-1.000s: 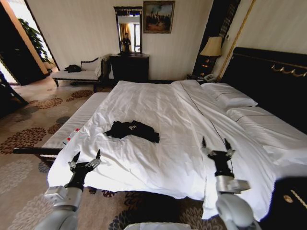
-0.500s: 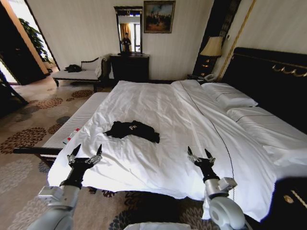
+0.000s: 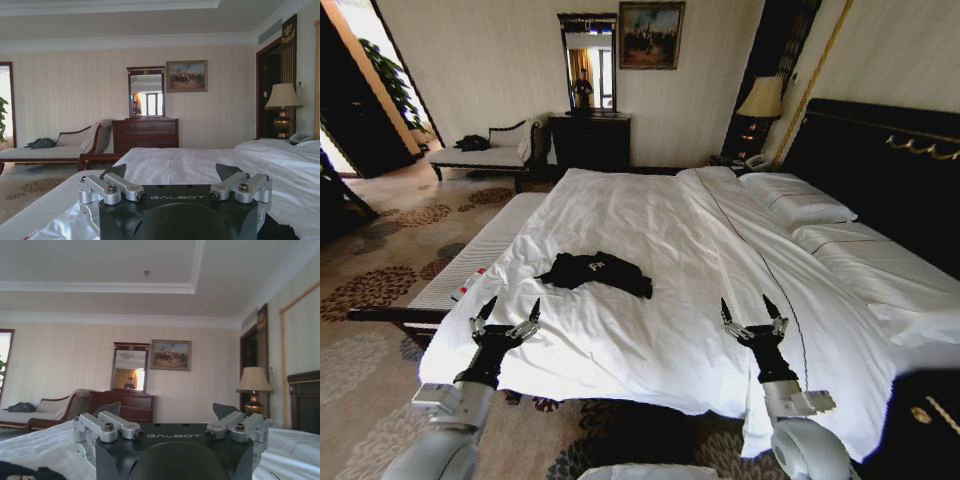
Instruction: Fold the clothes on the bed.
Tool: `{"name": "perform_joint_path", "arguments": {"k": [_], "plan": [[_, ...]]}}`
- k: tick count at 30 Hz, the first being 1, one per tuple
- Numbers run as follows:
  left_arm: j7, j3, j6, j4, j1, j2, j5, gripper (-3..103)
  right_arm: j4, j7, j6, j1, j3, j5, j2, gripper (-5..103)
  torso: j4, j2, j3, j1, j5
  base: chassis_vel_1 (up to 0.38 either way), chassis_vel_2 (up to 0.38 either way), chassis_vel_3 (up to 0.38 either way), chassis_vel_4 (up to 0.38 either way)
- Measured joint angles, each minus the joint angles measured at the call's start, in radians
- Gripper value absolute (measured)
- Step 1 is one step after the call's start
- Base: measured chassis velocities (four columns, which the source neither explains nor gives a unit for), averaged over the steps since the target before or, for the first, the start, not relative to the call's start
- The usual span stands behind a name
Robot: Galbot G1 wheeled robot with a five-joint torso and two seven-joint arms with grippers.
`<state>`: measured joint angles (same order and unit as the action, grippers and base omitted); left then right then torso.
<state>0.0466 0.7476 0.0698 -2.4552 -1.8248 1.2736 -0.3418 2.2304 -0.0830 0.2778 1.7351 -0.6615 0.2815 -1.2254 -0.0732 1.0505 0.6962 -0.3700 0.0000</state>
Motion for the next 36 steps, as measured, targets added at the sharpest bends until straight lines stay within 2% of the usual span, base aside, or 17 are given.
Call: {"name": "perform_joint_path", "arguments": {"k": [3, 7, 18, 21, 25, 30, 36], "plan": [[-0.008, -0.007, -0.003, 0.002, -0.005, 0.006, 0.006, 100, 0.006, -0.053, -0.038, -0.014, 0.003, 0.036, -0.007, 100, 0.0, 0.0, 0.0, 0.0, 0.0002, 0.0, 0.0, 0.0, 0.0], [-0.01, 0.006, -0.001, 0.002, -0.005, 0.006, 0.002, 100, 0.008, -0.073, -0.053, -0.026, -0.014, 0.061, 0.0, 100, 0.0, 0.0, 0.0, 0.0, 0.0001, 0.0, 0.0, 0.0, 0.0], [-0.01, 0.078, 0.023, 0.015, 0.035, -0.028, -0.073, 100, -0.002, -0.065, -0.041, -0.053, -0.063, 0.085, 0.016, 100, 0.0001, 0.0, 0.0, 0.0, 0.0001, 0.0, 0.0, 0.0, 0.0], [-0.017, 0.108, 0.039, 0.034, 0.073, -0.079, -0.114, 100, 0.003, -0.057, -0.037, -0.045, -0.07, 0.086, 0.031, 100, -0.0003, 0.0, 0.0, 0.0, -0.0001, 0.0, 0.0, 0.0, 0.0], [-0.046, 0.105, 0.037, 0.037, 0.069, -0.106, -0.121, 100, 0.004, -0.054, -0.036, -0.046, -0.076, 0.091, 0.043, 100, -0.0001, 0.0, 0.0, 0.0, 0.0, 0.0, 0.0, 0.0, 0.0], [-0.079, 0.071, 0.022, 0.026, 0.053, -0.087, -0.1, 100, 0.002, -0.054, -0.035, -0.047, -0.073, 0.088, 0.037, 100, 0.0, 0.0, 0.0, 0.0, 0.0, 0.0, 0.0, 0.0, 0.0], [-0.082, 0.066, 0.011, 0.017, 0.042, -0.074, -0.092, 100, -0.003, -0.053, -0.031, -0.051, -0.07, 0.086, 0.033, 100, 0.0, 0.0, 0.0, 0.0, 0.0001, 0.0, 0.0, 0.0, 0.0]]}}
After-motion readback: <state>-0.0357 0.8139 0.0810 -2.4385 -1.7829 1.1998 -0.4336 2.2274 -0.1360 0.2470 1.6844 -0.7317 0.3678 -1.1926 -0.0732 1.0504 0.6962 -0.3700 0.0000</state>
